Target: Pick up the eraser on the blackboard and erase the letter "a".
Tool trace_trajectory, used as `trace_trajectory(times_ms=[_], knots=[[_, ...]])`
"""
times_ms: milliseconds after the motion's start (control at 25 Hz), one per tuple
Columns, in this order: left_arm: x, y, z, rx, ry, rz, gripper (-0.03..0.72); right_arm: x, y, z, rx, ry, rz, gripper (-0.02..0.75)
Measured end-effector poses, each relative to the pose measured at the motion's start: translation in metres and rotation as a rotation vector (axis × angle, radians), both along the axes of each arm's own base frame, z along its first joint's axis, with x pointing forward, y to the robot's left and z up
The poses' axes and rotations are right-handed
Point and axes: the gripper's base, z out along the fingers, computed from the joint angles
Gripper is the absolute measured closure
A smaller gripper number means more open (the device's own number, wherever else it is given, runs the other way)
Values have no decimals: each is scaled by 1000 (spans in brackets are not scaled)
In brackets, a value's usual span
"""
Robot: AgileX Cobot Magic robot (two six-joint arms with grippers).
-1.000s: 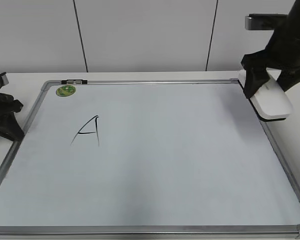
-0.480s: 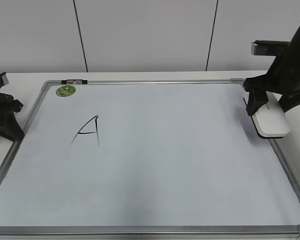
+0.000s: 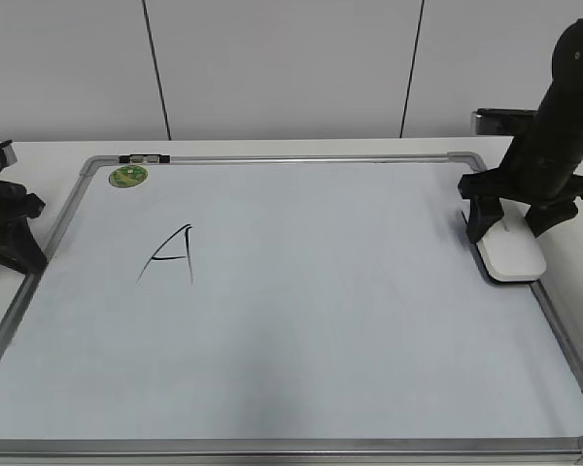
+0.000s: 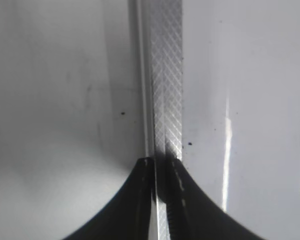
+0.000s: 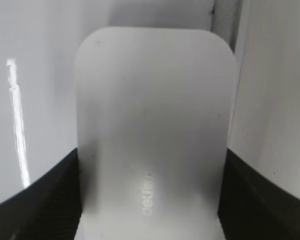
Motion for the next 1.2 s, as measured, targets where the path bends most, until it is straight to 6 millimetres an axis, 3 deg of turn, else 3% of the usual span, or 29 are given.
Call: trace_trajectory(times_ms=[1200], knots=[[0, 0, 0, 0, 0, 0, 634, 2, -5, -4, 17, 11, -24, 196]])
